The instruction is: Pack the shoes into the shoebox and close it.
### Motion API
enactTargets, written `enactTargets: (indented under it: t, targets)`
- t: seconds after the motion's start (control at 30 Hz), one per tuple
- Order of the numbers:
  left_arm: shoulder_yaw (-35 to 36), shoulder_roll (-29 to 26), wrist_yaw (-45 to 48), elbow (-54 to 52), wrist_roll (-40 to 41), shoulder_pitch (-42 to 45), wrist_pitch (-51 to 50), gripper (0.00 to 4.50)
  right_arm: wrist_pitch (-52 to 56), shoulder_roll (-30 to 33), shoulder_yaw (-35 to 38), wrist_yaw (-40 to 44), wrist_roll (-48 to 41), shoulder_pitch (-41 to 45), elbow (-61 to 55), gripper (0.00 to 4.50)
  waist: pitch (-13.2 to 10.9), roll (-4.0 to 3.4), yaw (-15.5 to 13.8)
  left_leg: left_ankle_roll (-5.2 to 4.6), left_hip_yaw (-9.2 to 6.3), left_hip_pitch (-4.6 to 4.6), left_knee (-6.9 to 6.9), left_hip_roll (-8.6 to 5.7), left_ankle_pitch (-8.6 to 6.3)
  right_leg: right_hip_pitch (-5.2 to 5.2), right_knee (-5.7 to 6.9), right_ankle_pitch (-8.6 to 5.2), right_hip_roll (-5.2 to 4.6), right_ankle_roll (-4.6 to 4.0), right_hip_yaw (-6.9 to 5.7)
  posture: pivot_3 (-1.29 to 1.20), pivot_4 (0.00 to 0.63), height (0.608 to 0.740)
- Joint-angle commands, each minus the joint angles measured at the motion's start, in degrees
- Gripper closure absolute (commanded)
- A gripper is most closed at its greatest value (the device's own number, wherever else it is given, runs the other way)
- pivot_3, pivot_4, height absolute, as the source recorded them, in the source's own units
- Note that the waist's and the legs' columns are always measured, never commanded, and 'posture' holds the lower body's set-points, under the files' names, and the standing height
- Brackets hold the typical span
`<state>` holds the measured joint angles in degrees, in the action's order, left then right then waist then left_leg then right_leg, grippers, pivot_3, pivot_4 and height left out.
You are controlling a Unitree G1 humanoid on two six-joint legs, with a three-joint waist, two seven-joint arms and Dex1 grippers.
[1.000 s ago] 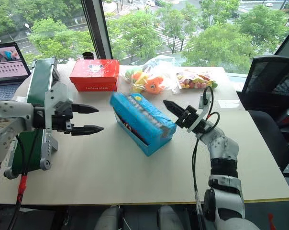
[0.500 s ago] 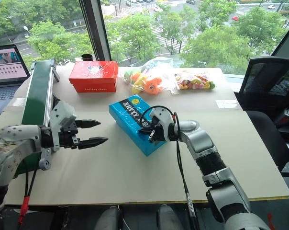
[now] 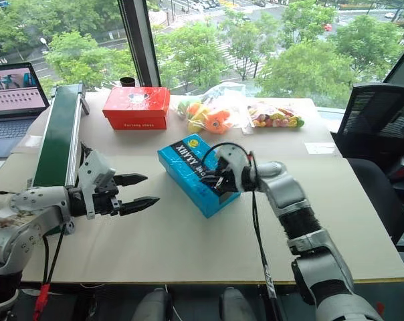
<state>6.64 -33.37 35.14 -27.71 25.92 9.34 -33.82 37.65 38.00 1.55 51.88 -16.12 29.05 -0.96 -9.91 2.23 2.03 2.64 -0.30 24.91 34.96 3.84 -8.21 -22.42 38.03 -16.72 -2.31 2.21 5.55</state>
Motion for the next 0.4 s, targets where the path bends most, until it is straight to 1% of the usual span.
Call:
enactTargets:
  t: [0.03,0.07,0.1,0.17,0.23,0.27,0.33,0.4]
  targets:
    - [-2.6,3.1,-3.6,0.3,-5.7,-5.4,7.2,0.67,-5.2,0.0,8.9,-6.0,-0.1,-7.2,-0.1,0.01,0.0,0.01,0.1,0.0,0.0,-0.04,0.02,-0.01,0.0,0.06,0.0,0.0,-0.01,0.0,0.01,0.0,0.15,0.739]
    - [-3.6,3.3,-3.7,1.2,-7.6,-6.6,9.4,0.67,-6.3,-0.3,9.8,-7.1,0.2,-8.8,0.2,0.01,0.0,0.01,0.1,0.0,0.01,-0.07,0.02,-0.01,0.0,0.07,0.01,0.0,-0.02,0.01,0.02,0.0,0.15,0.739]
    - [-4.6,4.9,-5.8,4.6,-10.5,-7.5,12.9,0.67,-9.2,-1.5,11.4,-9.3,0.9,-12.2,1.5,0.01,0.0,0.0,0.2,0.0,0.01,-0.07,0.01,-0.01,0.0,0.06,0.02,0.0,-0.01,0.0,0.02,0.0,0.15,0.739]
    - [-7.1,7.5,-10.4,11.9,-17.2,-8.9,20.7,0.67,-14.5,-5.2,13.8,-13.8,1.7,-18.3,3.8,0.01,0.1,0.01,0.0,0.0,0.02,-0.23,-0.02,-0.03,0.0,0.17,0.02,0.0,-0.01,0.0,0.04,0.0,0.15,0.739]
    - [-7.0,10.2,-14.0,17.0,-20.2,-10.0,25.7,0.67,-17.2,-8.8,14.5,-16.6,1.6,-21.5,4.4,0.01,0.1,0.0,0.0,0.0,0.01,-0.33,-0.04,-0.02,0.0,0.26,-0.01,-0.01,-0.01,0.0,0.02,0.0,0.15,0.739]
    - [-7.5,10.8,-13.9,18.9,-21.0,-10.8,27.7,0.67,-18.6,-11.0,15.2,-18.6,1.4,-22.1,4.9,0.01,0.1,-0.01,0.2,0.0,0.03,-0.29,-0.03,-0.04,0.0,0.22,-0.01,-0.01,-0.01,0.0,0.06,0.0,0.15,0.739]
    - [-8.0,11.3,-13.7,21.2,-22.0,-12.1,29.1,0.67,-21.9,-13.0,14.2,-20.7,2.9,-23.7,5.0,0.01,0.1,-0.04,0.8,0.0,0.09,-0.27,-0.02,-0.02,0.0,0.16,0.01,-0.01,-0.02,0.01,0.12,0.0,0.15,0.739]
    - [-6.9,12.7,-13.0,21.9,-19.6,-12.8,28.6,0.67,-24.5,-15.1,13.7,-22.7,3.6,-24.7,5.3,0.01,0.1,-0.13,0.9,0.0,0.15,-0.27,-0.03,-0.04,0.0,0.13,0.02,0.0,-0.03,0.02,0.2,0.0,0.15,0.739]
